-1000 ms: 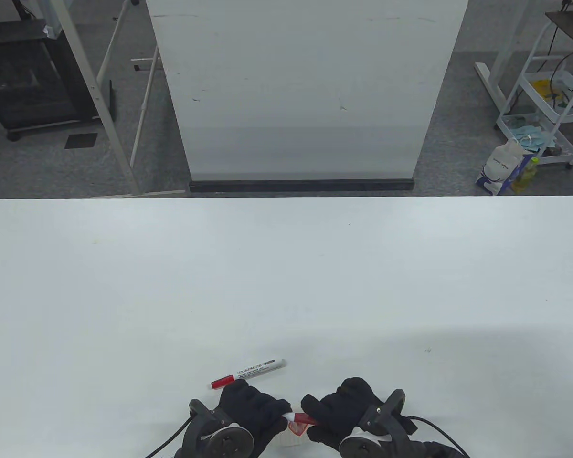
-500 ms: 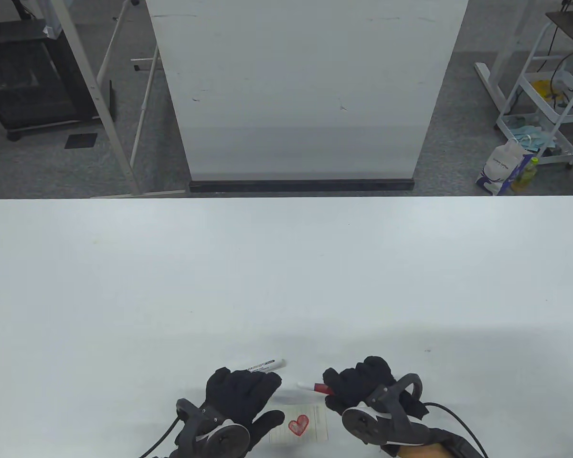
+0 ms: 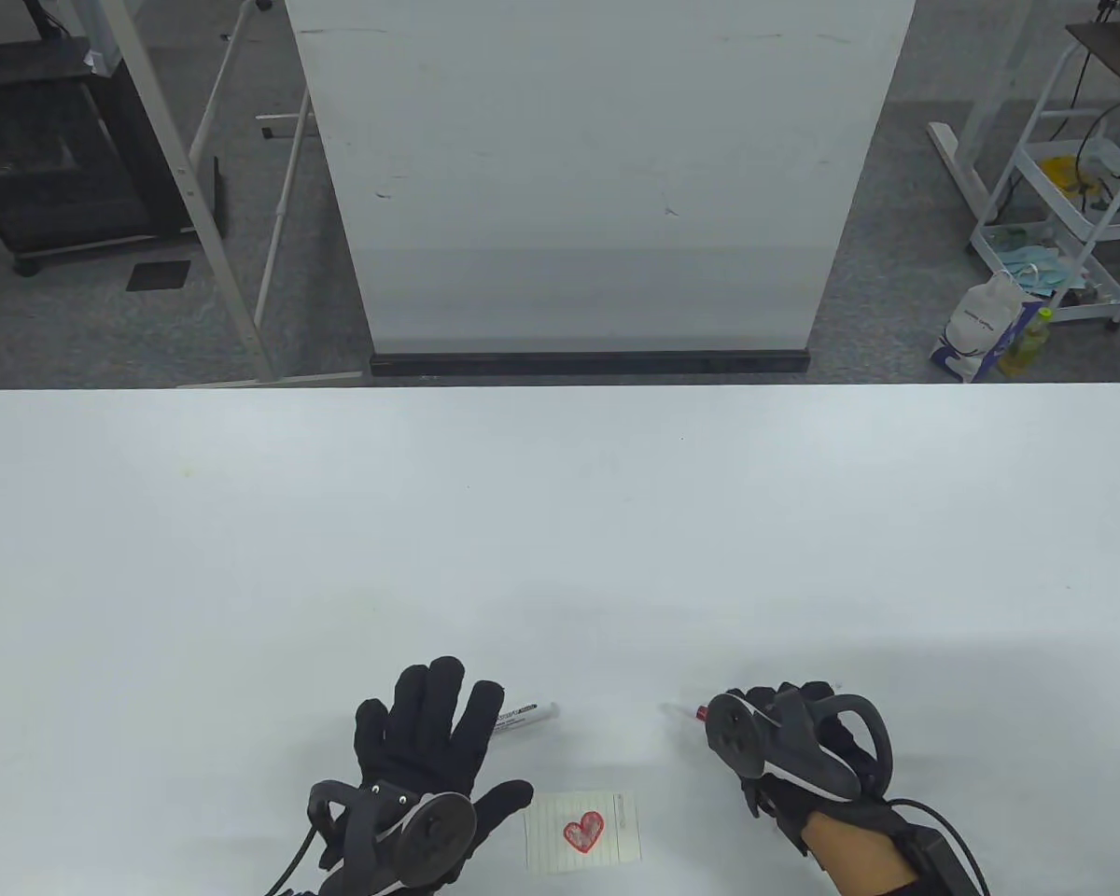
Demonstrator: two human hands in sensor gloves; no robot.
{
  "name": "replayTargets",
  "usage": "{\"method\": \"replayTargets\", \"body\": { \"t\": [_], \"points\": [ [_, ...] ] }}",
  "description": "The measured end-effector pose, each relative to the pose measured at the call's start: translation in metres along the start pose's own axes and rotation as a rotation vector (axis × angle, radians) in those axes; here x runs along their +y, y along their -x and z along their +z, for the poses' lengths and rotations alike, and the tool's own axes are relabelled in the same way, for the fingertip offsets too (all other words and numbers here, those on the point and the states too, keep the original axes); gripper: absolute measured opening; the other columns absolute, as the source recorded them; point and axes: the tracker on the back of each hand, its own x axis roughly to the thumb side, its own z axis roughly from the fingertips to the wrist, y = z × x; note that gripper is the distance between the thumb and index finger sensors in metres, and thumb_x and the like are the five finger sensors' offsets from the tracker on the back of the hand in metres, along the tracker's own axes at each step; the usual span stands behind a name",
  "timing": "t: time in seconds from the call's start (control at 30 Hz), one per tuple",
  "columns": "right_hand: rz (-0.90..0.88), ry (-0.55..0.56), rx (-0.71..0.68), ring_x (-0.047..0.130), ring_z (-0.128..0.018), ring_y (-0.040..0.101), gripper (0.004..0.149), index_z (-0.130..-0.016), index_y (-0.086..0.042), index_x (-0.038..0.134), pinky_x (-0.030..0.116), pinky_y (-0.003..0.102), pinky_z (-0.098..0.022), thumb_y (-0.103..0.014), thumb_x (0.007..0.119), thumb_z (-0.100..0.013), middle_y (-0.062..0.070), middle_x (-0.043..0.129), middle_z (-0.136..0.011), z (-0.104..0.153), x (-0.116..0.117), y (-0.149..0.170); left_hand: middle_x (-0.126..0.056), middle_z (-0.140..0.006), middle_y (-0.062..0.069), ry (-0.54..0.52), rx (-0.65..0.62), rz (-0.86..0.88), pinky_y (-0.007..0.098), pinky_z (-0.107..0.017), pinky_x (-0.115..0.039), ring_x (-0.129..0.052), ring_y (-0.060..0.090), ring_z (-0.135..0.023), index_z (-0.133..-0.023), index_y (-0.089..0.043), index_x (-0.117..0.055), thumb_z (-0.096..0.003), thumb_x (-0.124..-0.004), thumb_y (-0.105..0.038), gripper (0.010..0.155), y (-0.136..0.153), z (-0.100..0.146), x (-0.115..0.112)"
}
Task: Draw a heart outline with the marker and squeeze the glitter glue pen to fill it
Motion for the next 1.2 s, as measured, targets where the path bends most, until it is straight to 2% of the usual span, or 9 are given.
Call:
{"method": "replayTargets", "body": {
  "t": [0.17,0.4,0.73,0.87,0.97,1.07,1.2],
  "points": [
    [0.05,-0.075,0.022,0.103,-0.052,0.028,0.052,-0.082,-0.022,0.09,0.073,0.054,-0.057,-0.051,0.084,-0.039,0.007,0.101,-0.07,-0.003,0.007,-0.002,-0.024,-0.121,0.02,0.009,0.011,0.017,0.081,-0.068,-0.036,-0.035,0.052,-0.11,-0.115,-0.026,-0.04,-0.0448,-0.066,-0.072,0.088,0.001,0.0,0.0],
    [0.133,-0.056,0.027,0.102,-0.053,0.029,0.053,-0.083,-0.022,0.088,0.072,0.054,-0.058,-0.051,0.085,-0.039,0.007,0.099,-0.071,-0.002,0.01,-0.011,-0.026,-0.121,0.021,0.018,0.011,0.038,0.081,-0.068,-0.036,-0.035,0.052,-0.11,-0.115,-0.025,-0.04,-0.045,-0.067,-0.071,0.088,0.0,0.002,0.001],
    [0.124,-0.103,0.032,0.1,-0.06,0.031,0.056,-0.087,-0.022,0.086,0.07,0.055,-0.06,-0.051,0.084,-0.04,0.01,0.096,-0.078,-0.001,0.01,-0.01,-0.027,-0.121,0.021,0.04,0.02,0.046,0.081,-0.068,-0.036,-0.036,0.052,-0.11,-0.115,-0.025,-0.04,-0.0452,-0.066,-0.071,0.087,0.0,0.001,0.001],
    [0.112,-0.097,0.038,0.096,-0.069,0.035,0.06,-0.091,-0.023,0.082,0.067,0.058,-0.062,-0.052,0.083,-0.04,0.013,0.09,-0.087,0.0,0.008,-0.008,-0.025,-0.121,0.021,0.04,0.021,0.048,0.081,-0.068,-0.036,-0.035,0.052,-0.11,-0.115,-0.026,-0.036,-0.0451,-0.066,-0.071,0.089,0.0,0.001,0.001],
    [0.126,-0.067,0.042,0.082,-0.084,0.042,0.072,-0.102,-0.024,0.069,0.058,0.064,-0.066,-0.056,0.082,-0.039,0.017,0.074,-0.101,0.002,0.007,-0.008,-0.024,-0.121,0.021,0.033,0.02,0.043,0.082,-0.068,-0.035,-0.034,0.052,-0.11,-0.115,-0.026,-0.032,-0.0448,-0.067,-0.072,0.091,0.0,0.0,0.001],
    [0.146,-0.039,0.048,0.053,-0.102,0.054,0.087,-0.11,-0.025,0.049,0.042,0.073,-0.07,-0.064,0.078,-0.037,0.021,0.044,-0.115,0.004,0.006,-0.009,-0.022,-0.121,0.02,0.03,0.02,0.026,0.082,-0.068,-0.034,-0.033,0.052,-0.111,-0.115,-0.027,-0.03,-0.044,-0.067,-0.073,0.093,0.0,0.0,0.001],
    [0.159,-0.021,0.049,0.023,-0.105,0.059,0.098,-0.11,-0.028,0.027,0.027,0.078,-0.069,-0.068,0.076,-0.035,0.02,0.017,-0.116,0.005,0.005,-0.011,-0.018,-0.121,0.019,0.039,0.018,0.004,0.083,-0.068,-0.032,-0.029,0.052,-0.112,-0.115,-0.029,-0.027,-0.0428,-0.068,-0.075,0.095,0.001,0.0,0.002]
  ]
}}
